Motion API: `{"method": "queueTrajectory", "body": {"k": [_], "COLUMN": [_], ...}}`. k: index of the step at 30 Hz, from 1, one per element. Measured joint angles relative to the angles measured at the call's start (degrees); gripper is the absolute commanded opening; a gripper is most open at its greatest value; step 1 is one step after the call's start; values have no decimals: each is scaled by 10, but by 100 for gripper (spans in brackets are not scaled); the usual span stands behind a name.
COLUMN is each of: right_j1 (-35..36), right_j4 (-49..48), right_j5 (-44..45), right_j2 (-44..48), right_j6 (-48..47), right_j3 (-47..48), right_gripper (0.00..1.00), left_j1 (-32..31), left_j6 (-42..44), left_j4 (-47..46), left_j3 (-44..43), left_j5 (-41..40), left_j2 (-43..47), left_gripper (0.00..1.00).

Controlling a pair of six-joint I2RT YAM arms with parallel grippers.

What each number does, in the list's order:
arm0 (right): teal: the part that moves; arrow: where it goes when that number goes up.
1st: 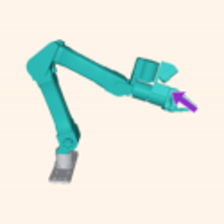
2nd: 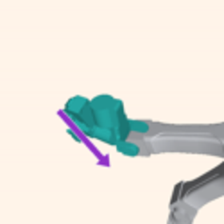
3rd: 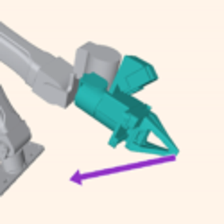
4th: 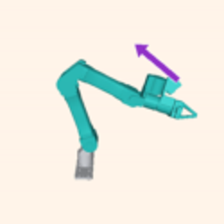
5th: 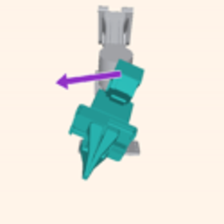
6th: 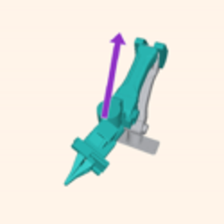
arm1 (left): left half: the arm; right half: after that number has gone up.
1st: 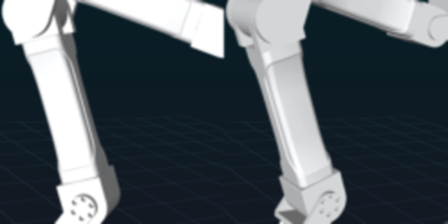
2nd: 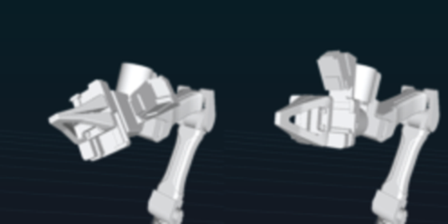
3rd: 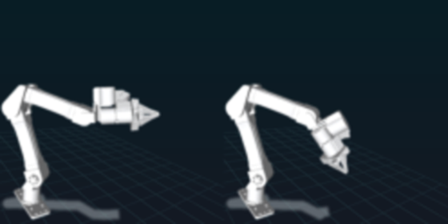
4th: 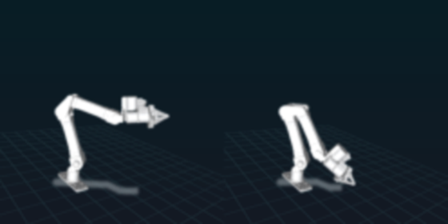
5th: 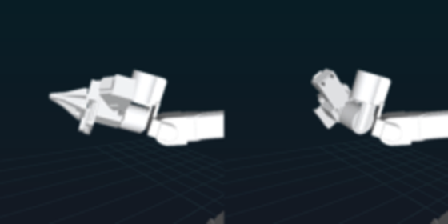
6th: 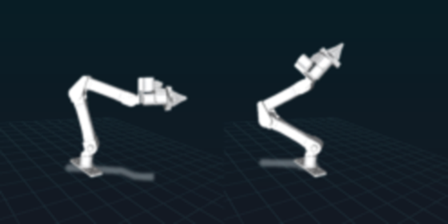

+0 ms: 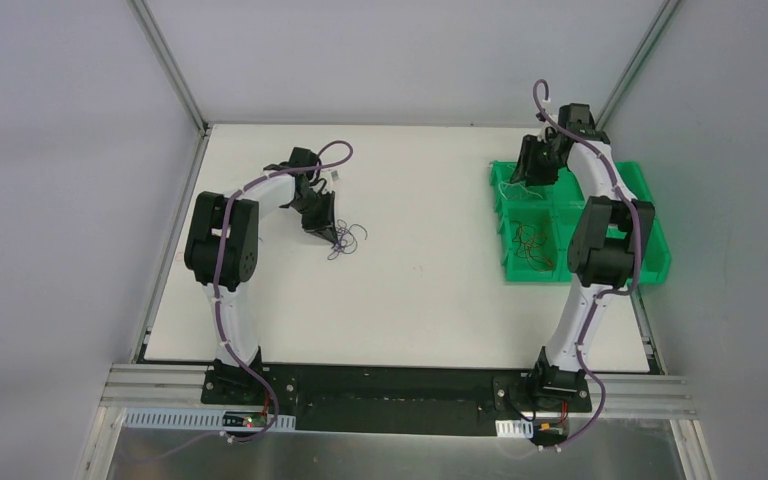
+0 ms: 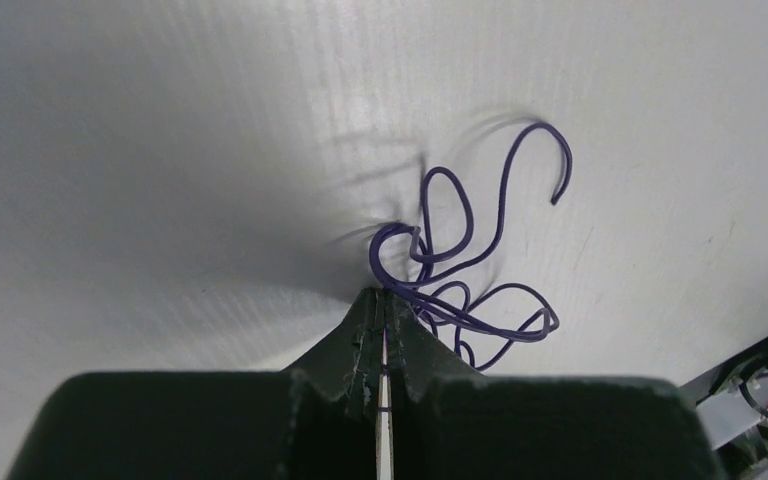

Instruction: Untangle the cables

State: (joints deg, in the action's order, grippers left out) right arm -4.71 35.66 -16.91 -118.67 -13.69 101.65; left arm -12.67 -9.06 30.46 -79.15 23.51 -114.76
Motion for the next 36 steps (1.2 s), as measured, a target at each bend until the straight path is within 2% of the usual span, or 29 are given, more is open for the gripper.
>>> {"method": "queueTrajectory", "body": {"k": [2,5,9,13,17,21,24,31,36], "right_j1": [0,0,1,14,66,147,204,317,366], "right_j4": [12,25,32,28,21,6,-15,-120,-174], "right_j5": [-2,-7,-35,-83,-143,-193,-215,-209,-195], "right_j2": [11,40,96,149,189,189,170,77,16], "right_j6": [-5,-11,-16,-7,9,31,56,121,168], "right_j3": [4,5,6,-2,-45,-105,-144,-165,-164], "right_gripper": [69,77,82,79,68,60,58,57,53], "left_j1": [0,-3,-22,-45,-28,25,45,36,37], "left_j6": [4,6,11,7,-24,-71,-107,-222,-285], "left_j4": [-3,-14,-27,-43,-77,-129,-176,-327,-403], "left_j3": [3,15,15,26,89,160,205,311,320], "left_j5": [25,78,145,198,231,247,253,260,254], "left_j2": [0,0,2,13,56,97,122,138,118], "left_gripper": [0,2,34,46,46,45,43,43,38]}}
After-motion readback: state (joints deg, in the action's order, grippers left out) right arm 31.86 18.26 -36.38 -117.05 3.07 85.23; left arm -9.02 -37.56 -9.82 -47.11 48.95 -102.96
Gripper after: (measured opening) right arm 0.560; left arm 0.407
